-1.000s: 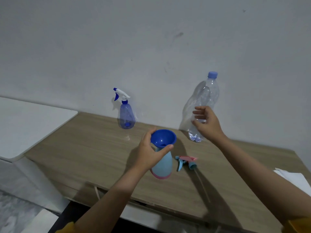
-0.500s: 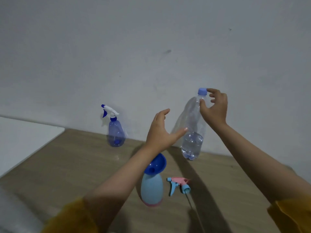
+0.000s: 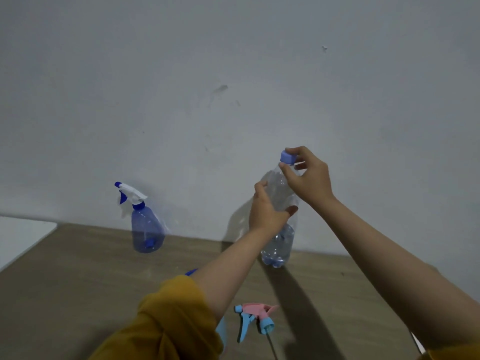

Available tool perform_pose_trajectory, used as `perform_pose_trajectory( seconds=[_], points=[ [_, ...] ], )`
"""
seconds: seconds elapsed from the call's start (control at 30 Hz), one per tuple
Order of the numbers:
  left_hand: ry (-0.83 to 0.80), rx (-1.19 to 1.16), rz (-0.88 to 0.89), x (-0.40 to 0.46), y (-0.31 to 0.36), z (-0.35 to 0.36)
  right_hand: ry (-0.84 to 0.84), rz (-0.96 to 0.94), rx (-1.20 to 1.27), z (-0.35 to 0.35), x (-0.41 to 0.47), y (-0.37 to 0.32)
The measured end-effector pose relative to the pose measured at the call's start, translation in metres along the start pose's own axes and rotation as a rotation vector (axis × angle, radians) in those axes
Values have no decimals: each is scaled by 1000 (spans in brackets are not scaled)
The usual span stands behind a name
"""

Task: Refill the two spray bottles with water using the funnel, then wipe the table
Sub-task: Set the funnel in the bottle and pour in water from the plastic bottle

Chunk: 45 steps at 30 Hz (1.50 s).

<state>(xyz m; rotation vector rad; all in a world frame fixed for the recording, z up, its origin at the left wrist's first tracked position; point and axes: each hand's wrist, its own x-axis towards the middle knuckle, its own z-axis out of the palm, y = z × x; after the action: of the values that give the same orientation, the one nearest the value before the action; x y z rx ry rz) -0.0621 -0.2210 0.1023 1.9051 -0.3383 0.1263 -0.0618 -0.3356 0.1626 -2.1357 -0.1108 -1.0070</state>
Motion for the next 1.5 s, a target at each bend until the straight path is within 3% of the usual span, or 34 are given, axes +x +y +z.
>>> perform_pose_trajectory(
  seconds=[0.2,0.43,0.67,0.9,1.1,1.3,1.43,1.5],
  points=[
    [78,16,-20,-10,4,5,71,-43,61,-7,-14,-8],
    [10,20,7,-38,34,-9,136,-124,22,-39,-30,-36],
    [-71,-57,-18,-97,66,-23,154,-66,51,-78,-60,-74],
    [-150,-89,-61,-152,55,-16,174,14,26,-98,-117,-83],
    [-198,-71,53,-171,45,-6,297,73,59,-107,-140,-87],
    [-184,-79,91,-173,37,-7,176,147,223,-112,-135,-85],
    [-188,-44,123,-175,37,-8,-134,231,483,-135,-128,-86],
    [-194,-47,128,-176,38,-8,-240,251,483,-143,-125,-90]
  ],
)
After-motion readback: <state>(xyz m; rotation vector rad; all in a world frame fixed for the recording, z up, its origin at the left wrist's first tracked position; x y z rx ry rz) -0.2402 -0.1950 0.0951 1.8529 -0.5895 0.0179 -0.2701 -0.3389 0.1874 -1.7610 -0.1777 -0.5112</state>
